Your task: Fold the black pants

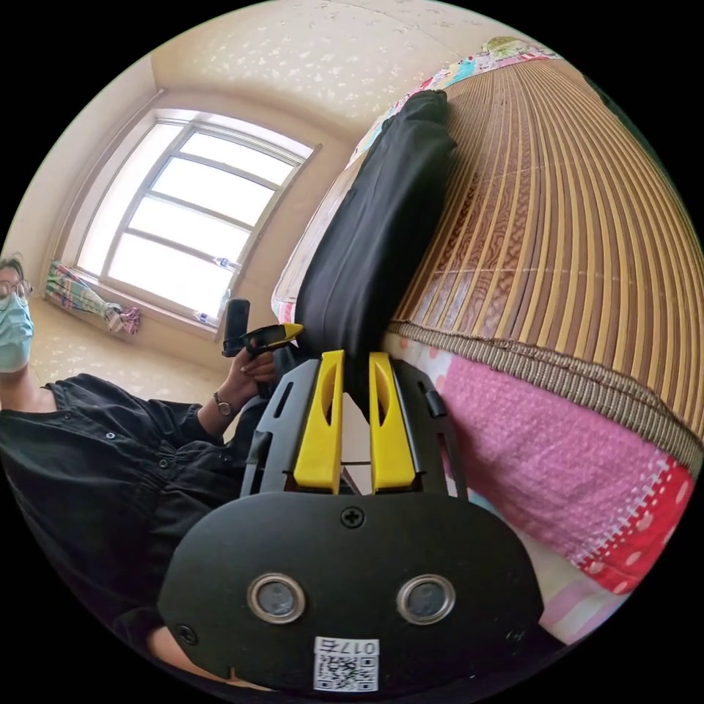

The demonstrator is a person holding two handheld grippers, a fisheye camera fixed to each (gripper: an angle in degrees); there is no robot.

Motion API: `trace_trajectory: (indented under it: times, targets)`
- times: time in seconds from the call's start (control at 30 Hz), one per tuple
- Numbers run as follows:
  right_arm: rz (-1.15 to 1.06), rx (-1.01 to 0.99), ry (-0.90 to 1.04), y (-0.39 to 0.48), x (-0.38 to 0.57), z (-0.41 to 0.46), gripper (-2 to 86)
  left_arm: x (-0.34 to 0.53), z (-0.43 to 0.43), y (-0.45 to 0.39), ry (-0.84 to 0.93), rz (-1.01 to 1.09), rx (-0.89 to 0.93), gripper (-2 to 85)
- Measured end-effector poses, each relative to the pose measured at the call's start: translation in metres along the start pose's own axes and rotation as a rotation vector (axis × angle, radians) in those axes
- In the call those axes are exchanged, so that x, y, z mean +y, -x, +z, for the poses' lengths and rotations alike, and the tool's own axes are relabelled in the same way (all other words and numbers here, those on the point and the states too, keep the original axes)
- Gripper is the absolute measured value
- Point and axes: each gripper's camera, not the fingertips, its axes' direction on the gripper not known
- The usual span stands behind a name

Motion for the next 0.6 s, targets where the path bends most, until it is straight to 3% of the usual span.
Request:
trace_trajectory:
  times: [0.27, 0.43, 0.6]
  targets:
    - [0.039, -0.040, 0.006, 0.007, -0.028, -0.006, 7.5, -0.012, 0.012, -0.004, -0.006, -0.044, 0.003, 8.0]
    - [0.043, 0.060, -0.091, 0.025, -0.031, -0.032, 8.8, -0.016, 0.012, -0.008, -0.048, -0.021, 0.009, 10.0]
    - [0.066, -0.062, -0.072, 0.023, -0.054, -0.018, 10.2, -0.035, 0.031, 0.000, -0.050, -0.062, 0.097, 11.1]
